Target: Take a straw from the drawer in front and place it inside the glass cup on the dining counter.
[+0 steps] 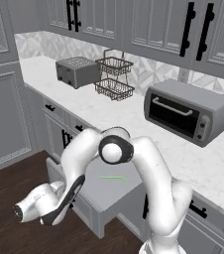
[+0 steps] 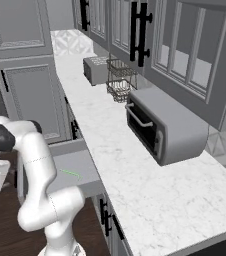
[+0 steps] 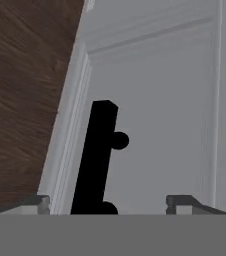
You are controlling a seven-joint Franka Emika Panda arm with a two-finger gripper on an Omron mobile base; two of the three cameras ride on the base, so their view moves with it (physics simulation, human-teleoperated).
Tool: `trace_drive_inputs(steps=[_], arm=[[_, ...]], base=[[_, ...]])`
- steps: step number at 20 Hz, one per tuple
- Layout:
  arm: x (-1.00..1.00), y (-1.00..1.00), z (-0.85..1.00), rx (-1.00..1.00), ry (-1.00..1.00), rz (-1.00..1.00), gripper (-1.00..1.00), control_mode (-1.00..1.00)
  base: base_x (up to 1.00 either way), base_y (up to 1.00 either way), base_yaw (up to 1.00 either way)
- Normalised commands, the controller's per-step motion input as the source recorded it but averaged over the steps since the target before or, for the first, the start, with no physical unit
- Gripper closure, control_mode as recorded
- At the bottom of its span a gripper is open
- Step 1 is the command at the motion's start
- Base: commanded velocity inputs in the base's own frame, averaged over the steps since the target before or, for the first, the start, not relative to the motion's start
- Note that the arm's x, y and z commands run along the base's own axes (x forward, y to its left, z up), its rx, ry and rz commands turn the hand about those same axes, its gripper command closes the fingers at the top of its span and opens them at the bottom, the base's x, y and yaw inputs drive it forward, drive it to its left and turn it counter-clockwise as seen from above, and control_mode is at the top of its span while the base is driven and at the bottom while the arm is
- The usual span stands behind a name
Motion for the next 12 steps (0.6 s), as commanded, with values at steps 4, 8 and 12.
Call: trace_drive_inputs(steps=[4,8,12], arm=[[-0.42,0.33,0.24,0.36,0.39,0.0,-1.0,-1.0],[-0.72,0.11,0.77,0.33,0.12,0.0,-1.0,-1.0],[-0.68,-0.37,1.0,0.21,-0.07,0.0,-1.0,-1.0]], base=[[0.0,0.0,0.0],[0.0,0.0,0.0],[0.0,0.0,0.0]])
